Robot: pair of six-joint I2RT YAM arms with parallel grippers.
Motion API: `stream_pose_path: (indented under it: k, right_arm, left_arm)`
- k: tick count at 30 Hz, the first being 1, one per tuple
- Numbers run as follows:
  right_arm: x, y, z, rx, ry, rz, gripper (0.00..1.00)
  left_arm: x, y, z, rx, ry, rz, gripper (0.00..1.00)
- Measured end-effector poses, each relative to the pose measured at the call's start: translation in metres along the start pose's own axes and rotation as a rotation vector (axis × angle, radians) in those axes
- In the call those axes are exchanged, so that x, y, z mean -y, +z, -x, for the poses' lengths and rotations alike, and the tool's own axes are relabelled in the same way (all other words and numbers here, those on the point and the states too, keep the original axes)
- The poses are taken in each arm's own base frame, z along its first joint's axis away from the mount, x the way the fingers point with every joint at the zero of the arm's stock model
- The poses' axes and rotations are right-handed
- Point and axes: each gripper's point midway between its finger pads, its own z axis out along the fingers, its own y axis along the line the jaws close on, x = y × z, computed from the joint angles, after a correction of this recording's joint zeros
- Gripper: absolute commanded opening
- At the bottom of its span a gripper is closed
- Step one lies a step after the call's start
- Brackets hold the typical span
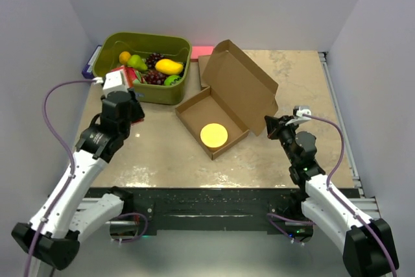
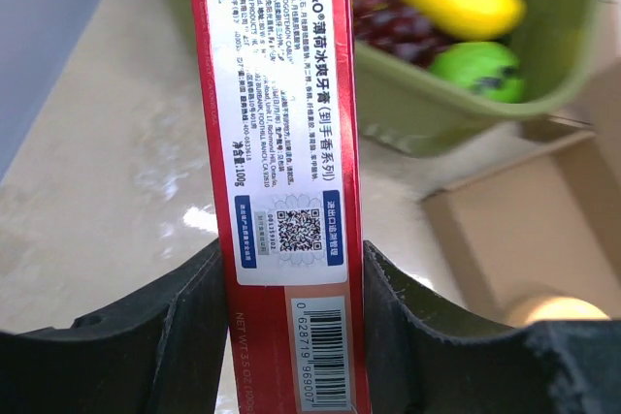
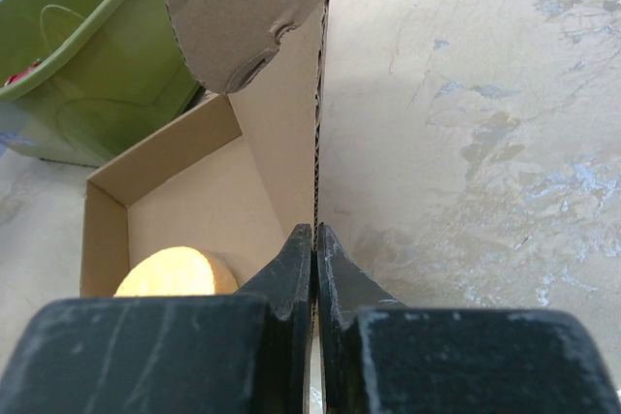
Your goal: Fold the paper box
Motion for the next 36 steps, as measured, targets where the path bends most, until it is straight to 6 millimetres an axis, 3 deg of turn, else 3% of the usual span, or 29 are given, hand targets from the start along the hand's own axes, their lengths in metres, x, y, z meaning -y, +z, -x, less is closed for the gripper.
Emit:
stream_pose_path:
  k: [3, 6, 9, 11, 19, 29, 36]
  right_arm:
    - [0.000, 0.000, 0.000, 0.000, 0.000, 0.000, 0.00]
    - [0.000, 0.000, 0.000, 0.000, 0.000, 0.000, 0.00]
    - [0.000, 0.000, 0.000, -0.001, 0.000, -0.001, 0.00]
    - [0.000, 0.000, 0.000, -0.001, 0.000, -0.001, 0.00]
    - [0.000, 0.000, 0.000, -0.002, 0.000, 0.000, 0.00]
    - [-0.001, 0.000, 0.000, -0.001, 0.000, 0.002, 0.00]
    - [-0.001, -0.001, 0.001, 0.000, 0.001, 0.004, 0.00]
  left_arm:
    - [0.051, -0.014, 0.017, 0.020, 0.025, -0.105, 0.22]
    - [0.113, -0.026, 0.014, 0.008, 0.073, -0.202, 0.22]
    - [0.178, -0.029, -0.009, -0.047, 0.124, -0.297, 0.22]
    - [0.208, -0.023, -0.031, -0.090, 0.134, -0.328, 0.20]
    - [0.257, 0.011, -0.108, -0.280, -0.018, -0.292, 0.19]
    - [0.321, 0.036, -0.137, -0.382, -0.294, -0.266, 0.22]
    - [0.325, 0.059, -0.175, -0.464, -0.369, -0.176, 0.24]
